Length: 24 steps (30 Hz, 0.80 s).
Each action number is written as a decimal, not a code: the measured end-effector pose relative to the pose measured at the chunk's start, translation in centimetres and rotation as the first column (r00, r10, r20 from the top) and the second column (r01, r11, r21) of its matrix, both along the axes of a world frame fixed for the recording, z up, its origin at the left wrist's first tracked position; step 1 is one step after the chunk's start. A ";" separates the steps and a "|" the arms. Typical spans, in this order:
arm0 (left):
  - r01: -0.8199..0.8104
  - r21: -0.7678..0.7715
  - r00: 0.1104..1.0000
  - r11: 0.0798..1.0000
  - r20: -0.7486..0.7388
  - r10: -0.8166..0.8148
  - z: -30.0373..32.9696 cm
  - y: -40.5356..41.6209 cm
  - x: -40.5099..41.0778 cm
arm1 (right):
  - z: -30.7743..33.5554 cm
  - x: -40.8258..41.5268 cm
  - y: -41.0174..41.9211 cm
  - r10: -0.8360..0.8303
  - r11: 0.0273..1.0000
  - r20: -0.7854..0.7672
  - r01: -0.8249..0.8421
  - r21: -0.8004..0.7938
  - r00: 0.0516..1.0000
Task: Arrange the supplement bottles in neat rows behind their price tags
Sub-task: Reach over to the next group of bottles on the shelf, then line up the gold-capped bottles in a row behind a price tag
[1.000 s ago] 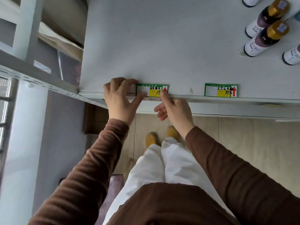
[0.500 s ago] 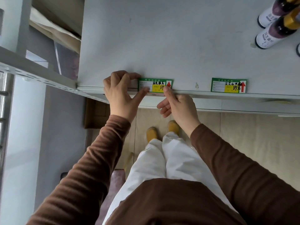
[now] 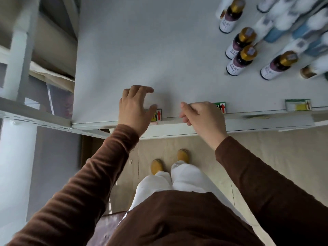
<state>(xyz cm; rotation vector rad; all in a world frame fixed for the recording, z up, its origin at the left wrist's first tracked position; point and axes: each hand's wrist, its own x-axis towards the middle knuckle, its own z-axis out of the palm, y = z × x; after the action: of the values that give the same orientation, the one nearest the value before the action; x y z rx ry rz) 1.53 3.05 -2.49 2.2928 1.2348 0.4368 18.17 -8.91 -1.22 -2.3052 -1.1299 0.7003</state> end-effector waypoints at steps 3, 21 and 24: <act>0.100 -0.009 0.995 0.995 0.019 -0.099 1.6 0.6 3.8 | 2.5 4.2 -0.6 0.065 0.997 0.345 -0.079 0.027 0.936; 0.109 -0.153 0.993 0.982 -0.030 -0.115 0.4 -1.6 26.4 | 4.4 24.4 1.4 0.289 0.936 0.418 -0.347 0.067 0.861; 0.094 -0.115 0.994 0.989 -0.042 -0.100 -0.1 -1.8 28.1 | 3.7 24.7 2.0 0.342 0.918 0.356 -0.390 0.070 0.870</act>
<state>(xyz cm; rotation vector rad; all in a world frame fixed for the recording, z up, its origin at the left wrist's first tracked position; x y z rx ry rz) 29.65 1.28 -2.64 2.2668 1.1345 0.2721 42.92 -6.93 2.43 -2.1607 -1.7503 0.3393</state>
